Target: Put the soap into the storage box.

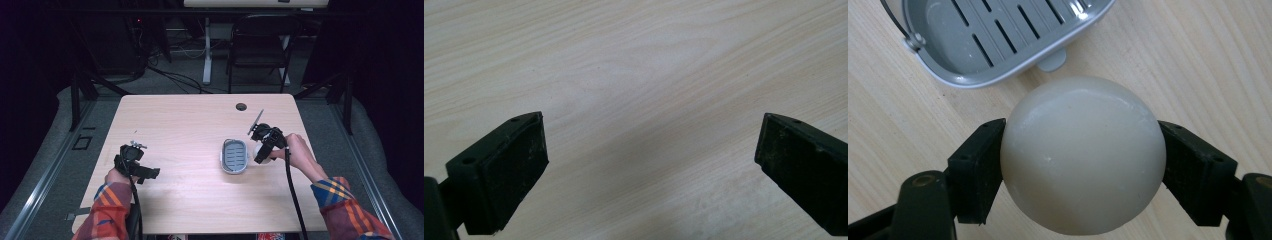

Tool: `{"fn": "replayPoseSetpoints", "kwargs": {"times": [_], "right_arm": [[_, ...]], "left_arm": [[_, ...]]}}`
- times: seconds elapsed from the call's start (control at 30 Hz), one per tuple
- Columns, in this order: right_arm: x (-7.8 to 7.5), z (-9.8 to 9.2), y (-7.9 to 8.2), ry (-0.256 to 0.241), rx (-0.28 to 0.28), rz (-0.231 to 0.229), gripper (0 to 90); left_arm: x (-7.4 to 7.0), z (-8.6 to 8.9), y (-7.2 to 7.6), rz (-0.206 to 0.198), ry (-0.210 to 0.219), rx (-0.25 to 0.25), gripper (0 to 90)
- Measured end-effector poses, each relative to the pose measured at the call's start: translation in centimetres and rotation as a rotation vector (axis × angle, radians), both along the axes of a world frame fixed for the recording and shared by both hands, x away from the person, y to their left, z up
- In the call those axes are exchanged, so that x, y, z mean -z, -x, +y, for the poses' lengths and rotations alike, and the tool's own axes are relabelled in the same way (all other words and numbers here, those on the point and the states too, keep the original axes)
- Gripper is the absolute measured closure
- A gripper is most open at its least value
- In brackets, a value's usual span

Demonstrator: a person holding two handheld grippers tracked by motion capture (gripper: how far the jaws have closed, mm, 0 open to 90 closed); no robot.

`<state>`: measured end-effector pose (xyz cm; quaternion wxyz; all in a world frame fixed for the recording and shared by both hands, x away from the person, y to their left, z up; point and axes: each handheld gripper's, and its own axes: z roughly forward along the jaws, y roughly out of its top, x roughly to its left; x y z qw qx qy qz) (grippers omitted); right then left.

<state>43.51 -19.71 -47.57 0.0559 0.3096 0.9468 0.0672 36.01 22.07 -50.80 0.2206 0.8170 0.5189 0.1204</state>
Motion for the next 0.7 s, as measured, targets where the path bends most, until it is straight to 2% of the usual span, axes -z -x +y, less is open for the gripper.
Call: {"fn": "replayPoseSetpoints", "kwargs": {"times": [0.37, 0.43, 0.47, 0.7], "right_arm": [[-1.1, 0.2, -0.7, -0.013, -0.003, -0.015, 24.0], [-1.3, 0.4, -0.8, -0.028, 0.001, -0.011, 24.0], [-1.6, 0.5, -0.9, -0.014, -0.01, -0.015, 24.0], [-2.6, 1.4, -1.3, -0.017, -0.026, -0.029, 24.0]], "left_arm": [[0.0, -0.3, 0.0, 0.003, -0.016, 0.01, 0.2], [0.0, -0.3, 0.0, 0.002, -0.017, 0.017, 0.1], [0.0, -0.3, -0.1, 0.002, -0.016, 0.02, 0.1], [-0.1, -0.4, 0.1, -0.002, -0.021, 0.023, 0.1]]}}
